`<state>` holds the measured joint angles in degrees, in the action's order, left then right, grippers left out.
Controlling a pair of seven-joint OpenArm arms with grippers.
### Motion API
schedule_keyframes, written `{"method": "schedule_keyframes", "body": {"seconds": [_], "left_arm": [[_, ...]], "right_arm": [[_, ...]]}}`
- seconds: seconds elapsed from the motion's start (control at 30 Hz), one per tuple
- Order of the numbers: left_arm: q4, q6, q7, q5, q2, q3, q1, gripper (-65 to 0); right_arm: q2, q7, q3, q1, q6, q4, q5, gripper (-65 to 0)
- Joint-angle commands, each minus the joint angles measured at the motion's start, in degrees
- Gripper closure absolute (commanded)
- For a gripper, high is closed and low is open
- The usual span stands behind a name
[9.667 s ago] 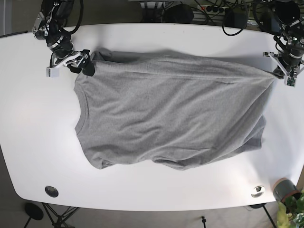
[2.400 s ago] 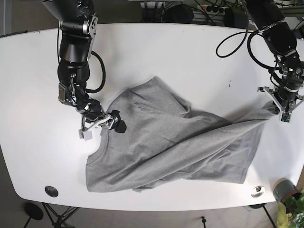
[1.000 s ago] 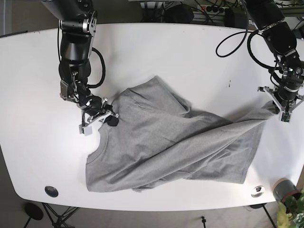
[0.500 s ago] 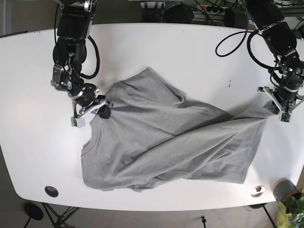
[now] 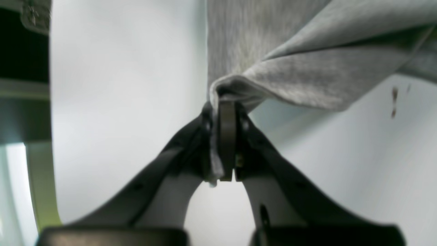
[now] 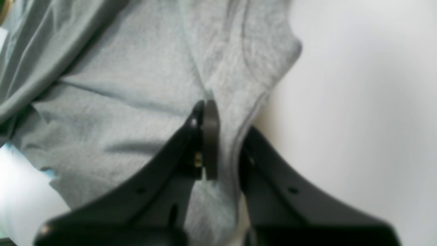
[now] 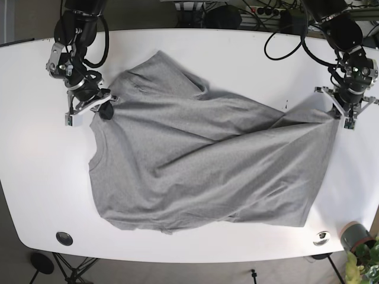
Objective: Fold the T-shirt properly
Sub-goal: 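Pull the shoulder edge away from the hem with both grippers to flatten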
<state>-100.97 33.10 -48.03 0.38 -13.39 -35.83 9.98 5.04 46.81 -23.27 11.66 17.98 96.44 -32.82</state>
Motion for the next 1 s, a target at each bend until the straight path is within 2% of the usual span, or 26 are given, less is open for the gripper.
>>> {"method": "schedule_keyframes", "body": {"seconds": [0.0,0.13,0.53,0.9,0.97], "left_arm": [[-1.1,0.6,1.0,-0.2,0.0,-0.4,0.5,0.0],[-1.5,3.8,1.0,-0.1,1.1,-0.9,3.5,0.0],[0.1,4.4,2.3,-0.1,2.0,-8.0,6.4,0.0],[-2.9,4.6,3.3,-0.2,3.8,-10.3,11.1,0.0],[-3.0,6.3,3.4,-0.2,3.9,-12.5,11.5,0.0]], "right_arm": [[0.5,-0.4,-0.2,1.2,0.35,3.3,-0.7,-1.9],[0.5,-0.7,-0.3,6.3,0.35,5.8,-0.7,-1.9],[0.6,-0.5,-1.8,13.3,0.44,9.2,-0.8,-1.9],[-0.6,-0.5,-1.7,18.5,0.44,14.4,-0.8,-1.9],[-0.6,-0.5,-1.7,19.3,0.44,14.5,-0.8,-1.9]]}}
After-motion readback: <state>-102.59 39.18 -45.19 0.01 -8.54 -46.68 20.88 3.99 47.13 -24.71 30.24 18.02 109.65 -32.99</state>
